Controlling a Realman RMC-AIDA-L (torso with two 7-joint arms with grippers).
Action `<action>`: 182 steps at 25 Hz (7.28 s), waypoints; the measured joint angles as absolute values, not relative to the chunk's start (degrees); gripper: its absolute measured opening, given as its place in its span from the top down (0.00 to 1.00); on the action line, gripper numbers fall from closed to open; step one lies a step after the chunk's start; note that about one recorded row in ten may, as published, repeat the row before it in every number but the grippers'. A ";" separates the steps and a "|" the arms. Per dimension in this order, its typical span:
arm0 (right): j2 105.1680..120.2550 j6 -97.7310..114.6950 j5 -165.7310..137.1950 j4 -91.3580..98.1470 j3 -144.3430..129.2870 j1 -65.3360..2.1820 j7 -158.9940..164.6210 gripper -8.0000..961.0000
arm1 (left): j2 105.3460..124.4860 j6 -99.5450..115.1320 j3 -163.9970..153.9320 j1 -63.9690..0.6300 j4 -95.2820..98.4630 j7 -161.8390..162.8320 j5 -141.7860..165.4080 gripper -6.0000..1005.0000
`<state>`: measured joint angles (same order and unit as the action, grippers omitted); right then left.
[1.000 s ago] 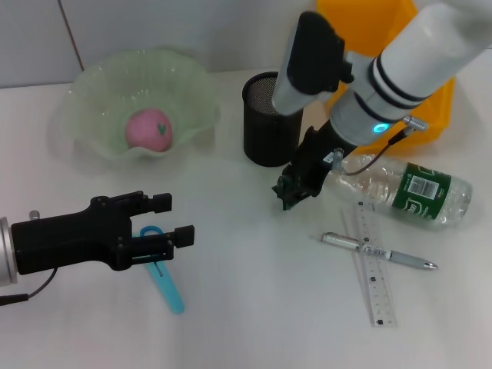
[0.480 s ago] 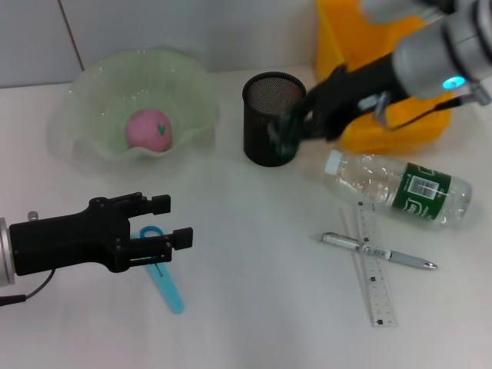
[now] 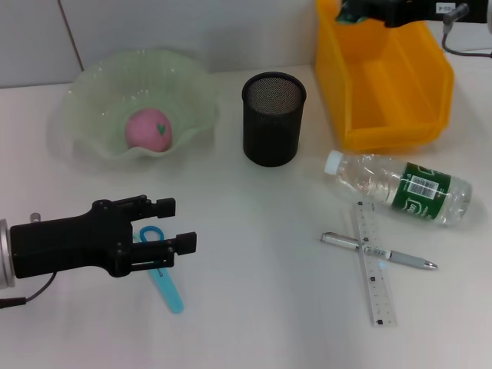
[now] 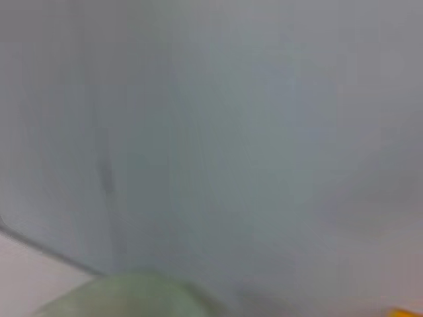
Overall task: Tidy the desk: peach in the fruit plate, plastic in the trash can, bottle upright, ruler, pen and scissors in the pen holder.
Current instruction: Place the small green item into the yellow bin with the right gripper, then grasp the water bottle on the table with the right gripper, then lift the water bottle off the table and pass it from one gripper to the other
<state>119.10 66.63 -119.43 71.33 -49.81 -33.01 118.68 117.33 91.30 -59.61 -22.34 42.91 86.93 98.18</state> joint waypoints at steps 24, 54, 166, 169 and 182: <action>118.86 47.52 -123.80 54.93 -49.83 -35.16 113.87 0.53 | 117.33 91.69 -59.59 -22.20 42.93 86.93 98.18 0.22; 107.44 98.30 -136.78 63.29 -42.83 -42.96 124.34 0.19 | 117.25 92.27 -59.59 -22.43 42.97 87.88 98.04 0.22; 116.60 83.00 -158.25 60.66 -62.45 -39.59 115.66 0.19 | 115.84 91.41 -58.18 -21.96 43.14 90.00 97.98 0.22; 117.19 83.42 -156.81 64.11 -62.41 -36.76 114.98 0.19 | 115.79 91.41 -58.16 -22.04 43.16 90.00 97.98 0.22; 117.68 87.67 -151.23 71.99 -56.23 -31.59 110.09 0.19 | 115.75 91.44 -58.09 -22.69 43.16 89.99 98.13 0.22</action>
<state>117.68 87.67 -151.23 71.99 -56.23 -31.59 110.09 115.75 91.44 -58.09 -22.69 43.16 89.99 98.13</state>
